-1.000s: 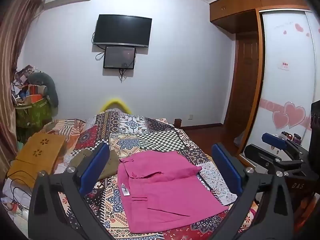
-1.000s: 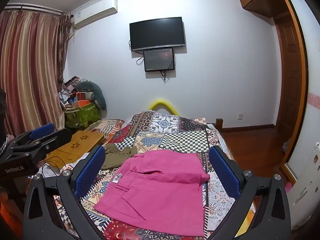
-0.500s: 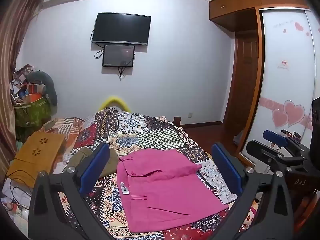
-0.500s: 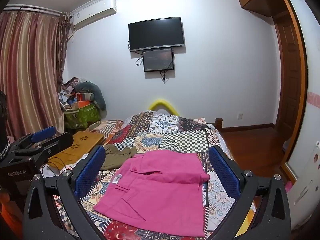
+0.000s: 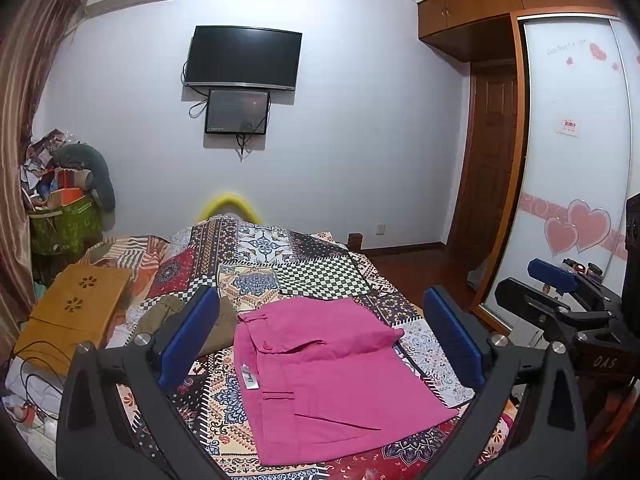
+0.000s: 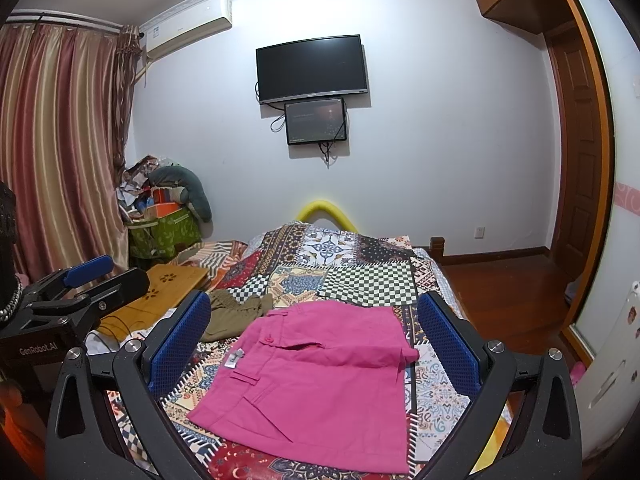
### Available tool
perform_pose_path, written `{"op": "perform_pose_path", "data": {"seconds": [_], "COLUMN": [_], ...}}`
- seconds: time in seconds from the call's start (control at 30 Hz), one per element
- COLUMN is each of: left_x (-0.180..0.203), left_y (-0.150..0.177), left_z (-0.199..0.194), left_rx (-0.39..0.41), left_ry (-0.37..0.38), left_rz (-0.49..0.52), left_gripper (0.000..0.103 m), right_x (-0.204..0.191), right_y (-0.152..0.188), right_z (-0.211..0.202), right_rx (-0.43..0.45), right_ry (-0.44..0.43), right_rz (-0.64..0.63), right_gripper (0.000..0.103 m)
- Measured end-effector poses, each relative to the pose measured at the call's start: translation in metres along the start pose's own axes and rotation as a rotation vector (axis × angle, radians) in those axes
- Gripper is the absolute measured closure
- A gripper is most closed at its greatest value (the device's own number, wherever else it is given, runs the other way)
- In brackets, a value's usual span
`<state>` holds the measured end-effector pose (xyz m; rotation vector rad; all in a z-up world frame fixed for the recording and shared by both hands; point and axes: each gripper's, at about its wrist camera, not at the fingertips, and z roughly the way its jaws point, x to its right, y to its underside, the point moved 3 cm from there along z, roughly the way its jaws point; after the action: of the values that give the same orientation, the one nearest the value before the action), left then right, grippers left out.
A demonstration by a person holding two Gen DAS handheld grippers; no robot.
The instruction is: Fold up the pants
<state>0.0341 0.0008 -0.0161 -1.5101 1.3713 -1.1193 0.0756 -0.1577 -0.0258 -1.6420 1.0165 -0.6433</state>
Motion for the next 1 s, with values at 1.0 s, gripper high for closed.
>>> {"op": "perform_pose_path", "data": {"seconds": [1.0], "left_x": [0.0075], "left_y": [-0.0055], "left_z": [-0.0070], "left_rx": [0.016], "left_ry": [-0.010], "left_rz": [0.017], "left_gripper": [0.000], "right_x": [-0.0020], "right_y": [-0.0009], "right_z": [-0.0016], "right_rx": [0.004], "right_ry": [-0.002], "right_rz": [0.006], "right_gripper": [0.000]}}
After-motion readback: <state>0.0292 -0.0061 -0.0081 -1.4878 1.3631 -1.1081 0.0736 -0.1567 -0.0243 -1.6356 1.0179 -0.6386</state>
